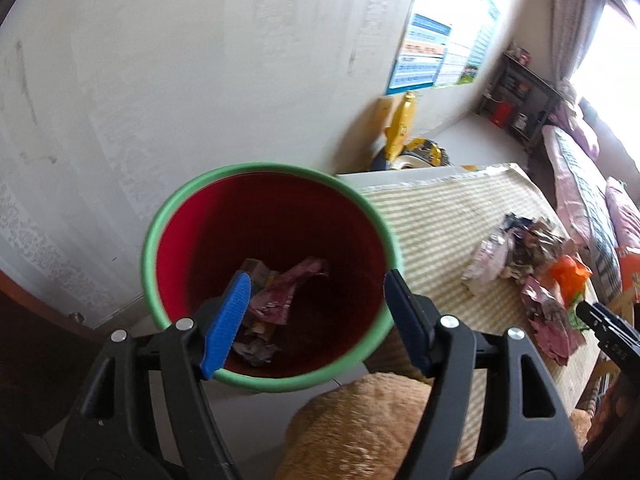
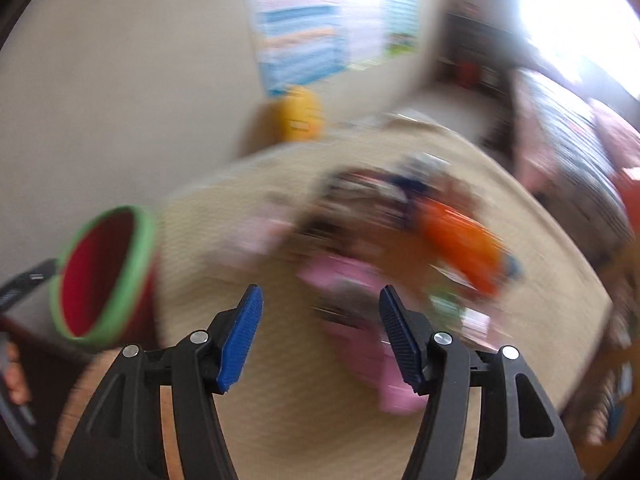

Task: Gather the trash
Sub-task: 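Move both open tools back over the trash on the table, then grasp the pink snack bag with the right tool while the left tool grasps the white-pink wrapper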

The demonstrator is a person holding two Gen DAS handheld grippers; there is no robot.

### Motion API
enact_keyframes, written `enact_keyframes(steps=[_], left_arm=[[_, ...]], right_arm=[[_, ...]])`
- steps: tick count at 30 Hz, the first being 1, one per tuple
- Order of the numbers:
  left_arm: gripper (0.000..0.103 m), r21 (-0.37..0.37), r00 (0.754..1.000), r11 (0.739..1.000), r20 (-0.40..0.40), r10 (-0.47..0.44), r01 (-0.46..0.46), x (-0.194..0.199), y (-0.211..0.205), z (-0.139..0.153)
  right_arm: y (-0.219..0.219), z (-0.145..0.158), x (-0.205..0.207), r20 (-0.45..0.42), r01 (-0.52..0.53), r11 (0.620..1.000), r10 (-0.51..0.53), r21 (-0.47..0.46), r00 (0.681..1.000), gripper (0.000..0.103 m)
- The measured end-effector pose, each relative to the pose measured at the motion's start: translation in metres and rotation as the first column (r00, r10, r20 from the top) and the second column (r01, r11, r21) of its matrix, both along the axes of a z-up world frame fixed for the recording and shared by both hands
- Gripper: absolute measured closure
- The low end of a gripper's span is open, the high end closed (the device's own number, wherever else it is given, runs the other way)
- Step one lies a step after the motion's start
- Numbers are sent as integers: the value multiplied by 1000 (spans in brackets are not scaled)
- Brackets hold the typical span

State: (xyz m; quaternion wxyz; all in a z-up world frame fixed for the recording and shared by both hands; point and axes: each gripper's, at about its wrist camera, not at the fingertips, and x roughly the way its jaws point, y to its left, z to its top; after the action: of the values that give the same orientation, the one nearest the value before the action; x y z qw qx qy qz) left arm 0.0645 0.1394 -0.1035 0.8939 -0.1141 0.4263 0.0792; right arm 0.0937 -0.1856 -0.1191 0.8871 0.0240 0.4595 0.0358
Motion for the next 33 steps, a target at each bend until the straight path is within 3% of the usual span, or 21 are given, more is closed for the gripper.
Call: enact_keyframes(steps=[4,7,11,14,18,19,20,21,23,33], left_arm=[[36,-6,999,999,-9,-49,49,3,-25,1],[36,6,996,996,-12,-89,90,3,-43,3],[36,32,990,989,-15,-141,141,2,-66,8],[34,49,987,986,-17,-161,162,1,-77,11],[32,92,981,976,-18,-194,195,4,-93,13],[32,103,979,973,-21,-204,205,8,-98,12],[32,112,977,971,-24,-212,213,12,-102,11],[32,126,973,964,-32,-230,232,19,-109,8],[32,132,966,957,-41,-255,258,30,-119,4],[32,42,925,930,-127,-358,366,103,-162,-44]], right_arm=[[-29,-2,-2,-14,25,999,-25,-24,1000,44],[-20,-1,7,-20,-61,997,60,-46,998,45],[11,-19,26,-89,-214,973,206,-91,975,55],[19,-44,43,-160,-243,958,219,-152,963,54],[17,-63,49,-211,-228,955,187,-191,959,46],[16,-62,47,-204,-225,955,186,-193,961,48],[15,-58,43,-196,-223,956,185,-193,963,62],[14,-57,40,-203,-229,959,194,-168,960,74],[8,-53,29,-200,-222,970,199,-98,959,81],[-33,-30,-56,-151,-89,992,102,91,983,82]])
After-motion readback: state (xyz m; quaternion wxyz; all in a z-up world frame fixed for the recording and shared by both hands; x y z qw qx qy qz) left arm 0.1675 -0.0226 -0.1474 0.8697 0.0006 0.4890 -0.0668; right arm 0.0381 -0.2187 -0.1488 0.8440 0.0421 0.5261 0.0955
